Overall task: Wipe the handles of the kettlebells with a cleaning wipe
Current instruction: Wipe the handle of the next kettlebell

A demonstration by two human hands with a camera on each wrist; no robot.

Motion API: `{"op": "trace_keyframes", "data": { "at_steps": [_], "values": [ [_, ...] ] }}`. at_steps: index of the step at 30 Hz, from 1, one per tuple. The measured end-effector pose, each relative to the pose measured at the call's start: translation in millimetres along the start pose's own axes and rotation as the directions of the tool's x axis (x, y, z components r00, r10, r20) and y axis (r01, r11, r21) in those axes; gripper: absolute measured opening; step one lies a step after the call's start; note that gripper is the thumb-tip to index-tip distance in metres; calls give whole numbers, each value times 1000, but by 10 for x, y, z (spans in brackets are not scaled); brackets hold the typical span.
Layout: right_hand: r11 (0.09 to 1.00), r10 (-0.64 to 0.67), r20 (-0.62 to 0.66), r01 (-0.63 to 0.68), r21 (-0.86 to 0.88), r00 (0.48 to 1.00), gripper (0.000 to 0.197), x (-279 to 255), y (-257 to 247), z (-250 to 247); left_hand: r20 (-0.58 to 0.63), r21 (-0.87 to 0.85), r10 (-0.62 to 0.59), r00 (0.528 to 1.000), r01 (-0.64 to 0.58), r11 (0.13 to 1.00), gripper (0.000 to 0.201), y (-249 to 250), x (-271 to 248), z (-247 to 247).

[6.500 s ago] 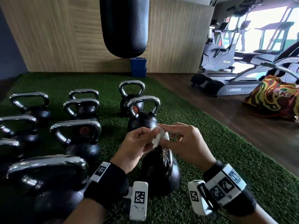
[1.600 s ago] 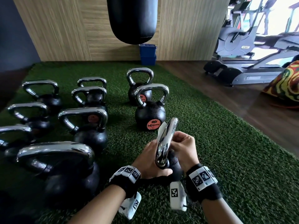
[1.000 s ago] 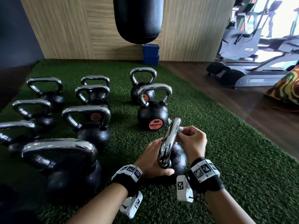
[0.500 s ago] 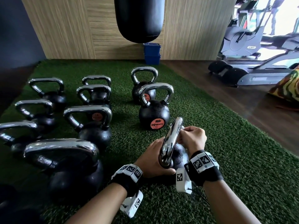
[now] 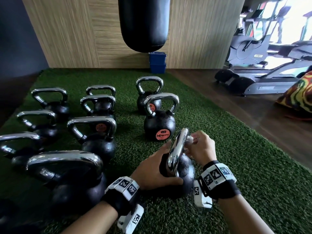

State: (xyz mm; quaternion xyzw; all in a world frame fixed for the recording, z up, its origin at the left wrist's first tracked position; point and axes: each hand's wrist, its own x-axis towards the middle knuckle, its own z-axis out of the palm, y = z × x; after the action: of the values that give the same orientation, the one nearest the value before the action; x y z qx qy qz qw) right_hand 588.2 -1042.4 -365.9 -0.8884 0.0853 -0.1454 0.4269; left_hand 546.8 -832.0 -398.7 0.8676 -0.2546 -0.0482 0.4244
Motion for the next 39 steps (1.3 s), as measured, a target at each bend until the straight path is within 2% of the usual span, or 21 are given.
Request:
{"op": "trace_keyframes", "data": {
  "at_steps": [3,5,8,10,11,13,15,17,23,27,30,34,35,37,39],
  "values": [
    [974,-209,145,219,-62,967,63,101,-89,-189,-197,64,14,980,-1,998,104,244,13,17],
    [930,-273,253,322,-176,928,71,163,-175,-252,-237,15,-12,971,16,1000,81,341,77,50],
    [844,-332,341,438,-310,880,55,223,-286,-265,-191,-32,-115,975,111,993,57,399,111,72],
    [822,-362,350,473,-319,864,46,239,-308,-285,-61,42,-168,984,171,984,34,416,123,40],
    [814,-364,359,481,-325,859,43,249,-309,-299,16,77,-198,980,196,977,29,418,137,10],
    [811,-349,370,476,-341,861,41,267,-298,-322,91,117,-246,965,235,965,33,424,164,-61],
    [813,-337,355,459,-357,872,42,282,-283,-330,40,240,-260,965,243,940,46,441,162,-132],
    [820,-338,339,452,-353,878,43,273,-265,-336,-15,334,-228,973,220,916,48,459,153,-191],
    [840,-311,321,417,-348,895,29,131,-174,-494,43,451,-197,979,157,878,57,508,240,-422],
    [846,-290,286,384,-369,913,21,-51,-94,-660,19,482,-191,981,158,862,67,503,290,-566],
    [855,-306,256,383,-350,917,25,-202,-88,-715,-33,460,-151,988,149,875,62,480,233,-589],
    [830,-246,310,365,-421,918,17,-219,-212,-769,-73,459,-104,992,126,879,59,462,139,-546],
    [823,-228,346,370,-432,910,14,-201,-247,-803,-45,462,-115,992,123,878,61,468,134,-579],
    [801,-176,445,390,-454,878,6,-127,-318,-916,85,469,-177,980,118,875,67,471,177,-731],
    [795,-170,511,424,-434,842,15,-7,-397,-1045,226,425,-270,936,155,892,70,459,307,-919]
  ]
}}
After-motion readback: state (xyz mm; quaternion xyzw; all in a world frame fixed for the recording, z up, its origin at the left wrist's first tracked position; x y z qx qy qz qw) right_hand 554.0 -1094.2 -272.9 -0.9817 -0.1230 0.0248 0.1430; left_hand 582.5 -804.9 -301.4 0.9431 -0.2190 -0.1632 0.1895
